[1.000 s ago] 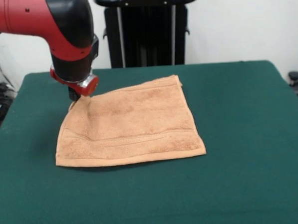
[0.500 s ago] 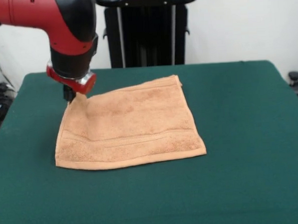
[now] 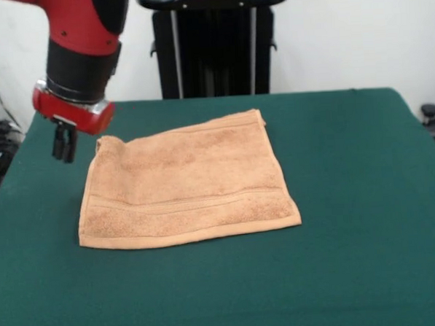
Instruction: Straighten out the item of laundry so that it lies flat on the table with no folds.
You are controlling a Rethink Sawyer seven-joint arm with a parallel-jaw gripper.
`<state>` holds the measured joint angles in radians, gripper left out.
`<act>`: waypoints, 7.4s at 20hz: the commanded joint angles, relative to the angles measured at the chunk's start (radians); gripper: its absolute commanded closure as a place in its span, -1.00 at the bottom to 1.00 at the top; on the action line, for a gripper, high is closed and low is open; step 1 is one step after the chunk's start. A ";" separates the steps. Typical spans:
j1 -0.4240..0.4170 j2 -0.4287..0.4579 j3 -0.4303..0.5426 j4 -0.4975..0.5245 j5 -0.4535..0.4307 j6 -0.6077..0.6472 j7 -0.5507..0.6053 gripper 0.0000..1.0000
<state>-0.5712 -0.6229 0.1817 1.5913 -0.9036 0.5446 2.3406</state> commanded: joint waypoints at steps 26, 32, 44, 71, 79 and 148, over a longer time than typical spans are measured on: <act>-0.070 0.022 0.215 0.028 0.021 -0.020 -0.274 1.00; -0.077 0.027 0.237 0.028 0.028 0.001 -0.257 1.00; -0.055 0.085 0.248 0.027 0.055 -0.001 -0.174 1.00; 0.071 0.167 0.160 0.046 0.119 -0.080 0.065 1.00; 0.054 0.196 0.099 0.089 0.073 -0.172 0.070 1.00; 0.269 0.617 -0.073 -0.300 0.270 -0.323 0.129 1.00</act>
<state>-0.3094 -0.3851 0.0319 1.4154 -0.6102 0.5438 2.3404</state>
